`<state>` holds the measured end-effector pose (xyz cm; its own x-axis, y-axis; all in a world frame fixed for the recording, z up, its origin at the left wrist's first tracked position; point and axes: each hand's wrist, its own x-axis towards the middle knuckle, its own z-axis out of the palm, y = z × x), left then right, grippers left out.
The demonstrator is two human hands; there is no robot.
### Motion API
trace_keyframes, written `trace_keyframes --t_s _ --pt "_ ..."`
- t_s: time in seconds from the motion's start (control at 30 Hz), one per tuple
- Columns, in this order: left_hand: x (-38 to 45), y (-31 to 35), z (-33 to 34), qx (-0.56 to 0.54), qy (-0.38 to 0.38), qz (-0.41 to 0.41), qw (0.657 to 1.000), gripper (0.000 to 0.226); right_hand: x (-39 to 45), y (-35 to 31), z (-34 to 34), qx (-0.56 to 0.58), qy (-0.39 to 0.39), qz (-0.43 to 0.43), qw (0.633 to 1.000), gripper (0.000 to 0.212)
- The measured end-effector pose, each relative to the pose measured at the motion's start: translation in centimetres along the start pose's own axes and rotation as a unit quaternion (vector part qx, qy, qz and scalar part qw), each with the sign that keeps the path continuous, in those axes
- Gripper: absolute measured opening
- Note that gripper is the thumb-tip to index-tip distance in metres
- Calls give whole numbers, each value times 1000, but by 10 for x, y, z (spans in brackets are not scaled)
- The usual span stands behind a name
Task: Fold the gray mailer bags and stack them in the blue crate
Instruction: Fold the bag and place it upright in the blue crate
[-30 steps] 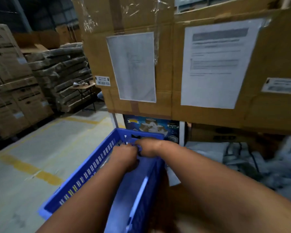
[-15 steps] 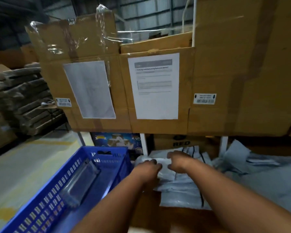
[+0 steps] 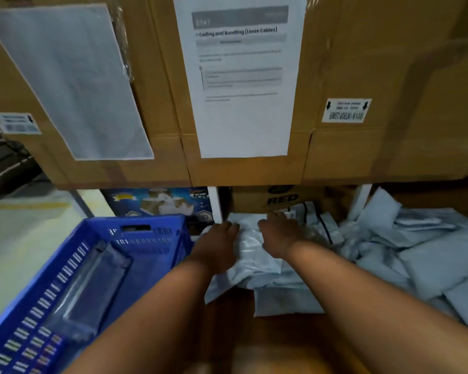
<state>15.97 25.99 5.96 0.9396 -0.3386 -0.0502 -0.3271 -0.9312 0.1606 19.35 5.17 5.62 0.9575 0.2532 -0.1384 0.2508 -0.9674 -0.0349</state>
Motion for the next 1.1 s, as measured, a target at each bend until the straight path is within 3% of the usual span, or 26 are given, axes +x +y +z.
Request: trace_keyframes --t_s 0.1,0.17,0.23,0.33,0.47,0.67,0.83,1.0,1.1 --pt "11 -2 0 -6 9 33 999 84 -6 6 0 88 0 -43 995 12" --pt "16 -2 -2 41 11 55 998 63 -18 11 -4 156 -8 -59 986 27" --pt "14 4 -8 81 15 67 994 38 -38 17 -9 191 2 -47 980 24" --pt "-1 21 -10 64 18 92 993 25 -79 36 -8 189 33 -28 981 15" --pt "-41 62 -1 64 -9 99 993 7 -147 74 15 176 62 -45 981 19" --pt "-125 138 77 59 16 119 991 21 -257 126 86 136 60 -99 984 35" --pt "-196 206 166 16 72 188 979 37 -341 167 150 84 53 -109 989 39" --pt "-240 245 210 33 -12 145 989 60 -395 187 180 93 21 -101 990 31" --pt "-266 261 219 35 -12 114 993 64 -411 192 180 83 5 -102 991 24"
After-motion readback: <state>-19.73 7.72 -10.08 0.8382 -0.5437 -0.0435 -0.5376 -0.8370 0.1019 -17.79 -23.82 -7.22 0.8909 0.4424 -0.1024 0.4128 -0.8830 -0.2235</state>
